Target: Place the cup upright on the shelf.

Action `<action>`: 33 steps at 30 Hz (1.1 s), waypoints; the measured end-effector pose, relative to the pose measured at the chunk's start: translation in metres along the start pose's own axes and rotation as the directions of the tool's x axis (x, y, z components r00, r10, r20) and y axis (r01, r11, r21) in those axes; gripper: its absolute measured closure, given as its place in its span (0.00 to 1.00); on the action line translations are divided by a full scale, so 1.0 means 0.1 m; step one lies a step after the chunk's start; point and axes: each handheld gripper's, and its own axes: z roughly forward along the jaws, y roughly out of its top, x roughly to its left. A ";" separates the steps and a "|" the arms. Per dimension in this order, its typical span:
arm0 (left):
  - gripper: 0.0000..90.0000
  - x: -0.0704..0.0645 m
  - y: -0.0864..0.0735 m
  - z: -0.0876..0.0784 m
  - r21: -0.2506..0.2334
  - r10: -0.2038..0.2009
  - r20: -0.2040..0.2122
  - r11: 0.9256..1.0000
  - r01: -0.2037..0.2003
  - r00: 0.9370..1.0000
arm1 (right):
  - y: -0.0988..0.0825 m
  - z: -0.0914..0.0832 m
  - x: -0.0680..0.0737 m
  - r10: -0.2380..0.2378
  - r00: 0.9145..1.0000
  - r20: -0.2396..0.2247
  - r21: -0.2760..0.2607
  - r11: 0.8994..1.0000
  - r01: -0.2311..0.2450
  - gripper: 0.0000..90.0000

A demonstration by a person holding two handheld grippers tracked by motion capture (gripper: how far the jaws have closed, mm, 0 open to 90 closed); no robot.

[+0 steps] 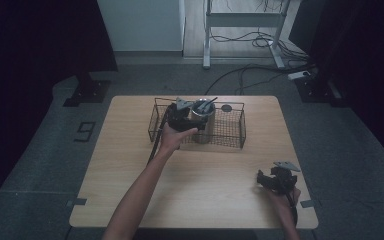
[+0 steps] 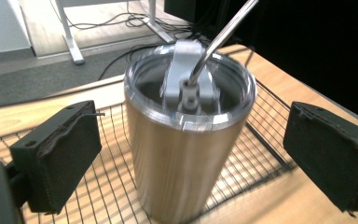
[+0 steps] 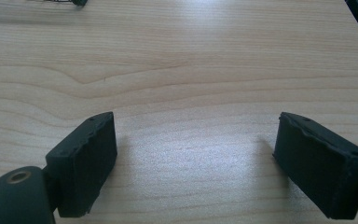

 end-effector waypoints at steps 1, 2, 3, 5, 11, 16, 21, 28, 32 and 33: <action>0.05 -0.01 -0.03 -0.03 0.000 0.003 0.002 1.000 -0.003 1.000 | 0.00 0.00 0.00 0.001 1.000 0.000 0.000 1.000 -0.001 0.14; 0.06 -0.01 -0.05 -0.06 -0.002 0.008 0.006 1.000 -0.008 1.000 | 0.00 0.00 0.00 0.002 1.000 0.001 0.000 1.000 -0.002 0.14; 0.07 -0.02 -0.07 -0.08 0.001 0.013 0.011 1.000 -0.013 1.000 | 0.00 0.00 0.00 0.003 1.000 0.001 -0.001 1.000 -0.003 0.14; 0.07 -0.03 -0.12 -0.13 0.000 0.023 0.018 1.000 -0.023 1.000 | 0.00 0.00 0.00 0.004 1.000 0.002 0.000 1.000 -0.004 0.14; 0.10 -0.08 -0.25 -0.31 -0.010 0.042 0.021 0.999 -0.042 0.999 | 0.00 0.00 0.00 0.007 1.000 0.005 0.000 1.000 -0.007 0.14; 0.12 -0.11 -0.40 -0.48 -0.003 0.050 0.033 0.999 -0.050 0.998 | 0.00 0.00 0.00 0.009 1.000 0.009 0.001 1.000 -0.009 0.14; 0.14 -0.11 -0.63 -0.66 0.009 0.025 0.042 1.000 -0.026 0.999 | 0.00 0.00 0.00 0.014 1.000 0.011 0.001 1.000 -0.014 0.14; 0.16 -0.09 -1.00 -0.91 0.018 -0.041 0.067 0.999 0.040 0.997 | 0.00 0.00 0.00 0.013 1.000 0.011 0.000 1.000 -0.013 0.14; 0.16 -0.09 -1.15 -1.01 0.025 -0.040 0.066 0.999 0.038 0.997 | 0.00 0.00 0.00 0.013 1.000 0.011 -0.001 1.000 -0.013 0.14; 0.16 -0.09 -1.19 -1.03 0.029 -0.035 0.062 0.999 0.033 0.997 | 0.00 0.00 0.00 0.014 1.000 0.011 -0.001 1.000 -0.014 0.14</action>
